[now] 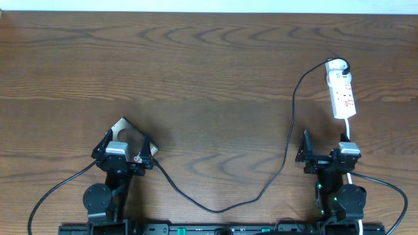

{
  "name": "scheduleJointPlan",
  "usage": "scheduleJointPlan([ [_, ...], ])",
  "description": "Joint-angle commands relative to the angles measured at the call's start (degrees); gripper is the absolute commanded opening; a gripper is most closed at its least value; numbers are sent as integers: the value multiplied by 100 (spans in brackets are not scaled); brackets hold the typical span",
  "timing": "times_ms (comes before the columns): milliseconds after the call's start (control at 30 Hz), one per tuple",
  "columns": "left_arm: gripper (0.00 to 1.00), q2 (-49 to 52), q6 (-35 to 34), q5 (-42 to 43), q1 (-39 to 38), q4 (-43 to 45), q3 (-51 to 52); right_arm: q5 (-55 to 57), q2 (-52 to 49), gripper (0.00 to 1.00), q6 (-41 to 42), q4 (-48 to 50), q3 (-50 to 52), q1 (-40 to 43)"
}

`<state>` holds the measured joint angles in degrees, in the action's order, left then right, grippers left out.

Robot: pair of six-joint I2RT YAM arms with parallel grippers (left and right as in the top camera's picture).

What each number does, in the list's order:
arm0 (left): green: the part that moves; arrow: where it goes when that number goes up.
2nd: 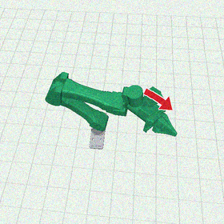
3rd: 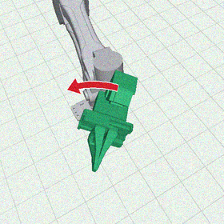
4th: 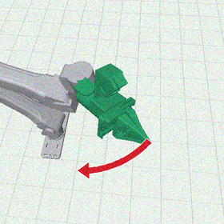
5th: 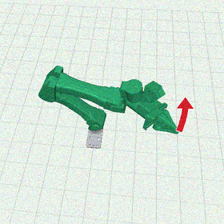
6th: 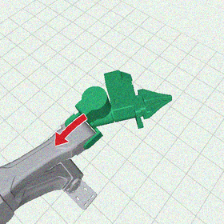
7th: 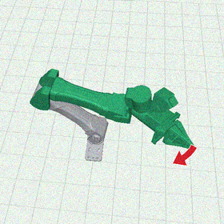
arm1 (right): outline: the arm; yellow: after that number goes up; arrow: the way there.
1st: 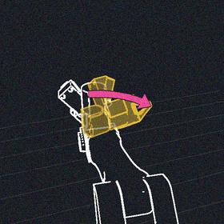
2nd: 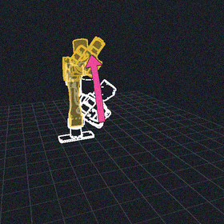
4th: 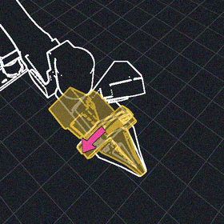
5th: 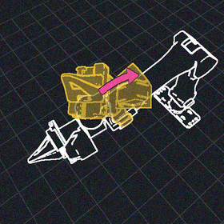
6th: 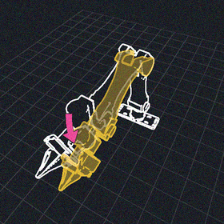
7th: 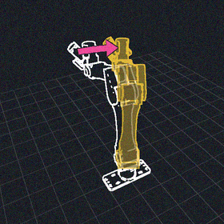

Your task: Plug charger to phone and switch on socket

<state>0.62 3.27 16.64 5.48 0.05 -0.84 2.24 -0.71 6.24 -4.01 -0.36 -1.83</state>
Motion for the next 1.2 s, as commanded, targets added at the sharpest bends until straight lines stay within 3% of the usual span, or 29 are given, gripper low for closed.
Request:
scheduleJointPlan([
  [0,92,-39,76,219,24,-260,61,-282,42,99,-295,-48,7,33],
  [1167,92,-39,76,219,24,-260,61,-387,39,99,-352,-26,4,33],
])
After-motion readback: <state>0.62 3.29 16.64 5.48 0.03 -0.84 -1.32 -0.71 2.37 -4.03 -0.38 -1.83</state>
